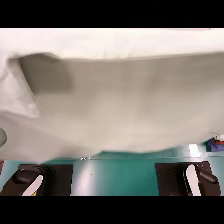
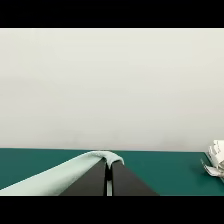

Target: Fold the shirts.

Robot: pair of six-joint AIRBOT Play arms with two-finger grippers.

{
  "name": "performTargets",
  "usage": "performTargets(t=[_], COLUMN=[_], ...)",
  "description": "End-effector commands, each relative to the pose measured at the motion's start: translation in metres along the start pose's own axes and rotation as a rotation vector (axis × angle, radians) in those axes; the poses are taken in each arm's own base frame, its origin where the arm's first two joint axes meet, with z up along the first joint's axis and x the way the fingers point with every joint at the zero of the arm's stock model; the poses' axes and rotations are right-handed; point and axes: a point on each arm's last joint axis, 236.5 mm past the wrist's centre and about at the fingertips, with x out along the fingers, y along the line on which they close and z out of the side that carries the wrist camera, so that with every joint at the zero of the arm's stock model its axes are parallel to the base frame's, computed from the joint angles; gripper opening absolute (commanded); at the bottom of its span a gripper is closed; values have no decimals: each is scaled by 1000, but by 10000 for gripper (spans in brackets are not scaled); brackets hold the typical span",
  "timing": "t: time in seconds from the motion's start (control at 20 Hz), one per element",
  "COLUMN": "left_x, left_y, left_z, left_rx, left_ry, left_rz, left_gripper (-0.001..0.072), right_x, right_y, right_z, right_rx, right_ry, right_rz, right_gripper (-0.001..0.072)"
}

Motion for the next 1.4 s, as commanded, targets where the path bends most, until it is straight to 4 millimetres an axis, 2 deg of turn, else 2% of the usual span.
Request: performTargets(t=[0.0,0.15,0.25,0.4,0.5,0.65,0.75,0.9,1.05,1.15,1.25,1.35], left_x=[21,60,89,130,148,175,195,229,257,270,274,275], left_y=[12,24,36,52,66,82,91,109,124,133,137,147], left_z=[-55,-130,-174,-222,-245,-278,-302,-334,-367,-392,-419,-435], left_rx=[-3,-51,-50,-38,-17,28,49,46,46,43,72,108], left_ry=[203,402,459,421,374,359,390,391,394,413,469,502], left_rz=[26,26,34,44,70,95,102,132,161,175,172,178], left_gripper=[23,23,23,23,23,23,23,23,23,23,23,23], right_x=[28,67,95,134,158,201,225,251,272,289,302,317], right_y=[3,-2,-11,-11,-4,1,-6,-21,-34,-41,-42,-44], right_z=[-41,-110,-154,-219,-248,-276,-294,-327,-347,-357,-364,-363], right_rx=[67,222,290,346,347,356,374,388,353,347,343,335], right_ry=[193,391,468,563,601,607,612,643,636,640,663,662], right_rz=[94,193,214,261,297,304,276,236,206,195,210,219], right_gripper=[10,10,10,10,10,10,10,13,12,13,13,13])
